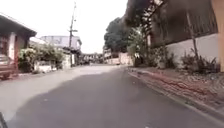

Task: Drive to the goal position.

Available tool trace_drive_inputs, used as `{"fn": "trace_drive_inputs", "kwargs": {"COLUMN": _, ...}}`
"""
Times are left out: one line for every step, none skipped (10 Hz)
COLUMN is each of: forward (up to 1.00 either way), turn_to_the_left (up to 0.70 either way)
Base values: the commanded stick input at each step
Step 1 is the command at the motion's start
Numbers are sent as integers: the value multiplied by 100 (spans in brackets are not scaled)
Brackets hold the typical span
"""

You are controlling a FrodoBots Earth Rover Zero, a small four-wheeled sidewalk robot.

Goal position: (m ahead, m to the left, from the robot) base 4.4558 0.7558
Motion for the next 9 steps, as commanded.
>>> {"fn": "trace_drive_inputs", "kwargs": {"forward": 70, "turn_to_the_left": 0}}
{"fn": "trace_drive_inputs", "kwargs": {"forward": 70, "turn_to_the_left": 0}}
{"fn": "trace_drive_inputs", "kwargs": {"forward": 70, "turn_to_the_left": 0}}
{"fn": "trace_drive_inputs", "kwargs": {"forward": 70, "turn_to_the_left": 0}}
{"fn": "trace_drive_inputs", "kwargs": {"forward": 70, "turn_to_the_left": 0}}
{"fn": "trace_drive_inputs", "kwargs": {"forward": 70, "turn_to_the_left": 0}}
{"fn": "trace_drive_inputs", "kwargs": {"forward": 70, "turn_to_the_left": 0}}
{"fn": "trace_drive_inputs", "kwargs": {"forward": 70, "turn_to_the_left": 0}}
{"fn": "trace_drive_inputs", "kwargs": {"forward": 70, "turn_to_the_left": 0}}
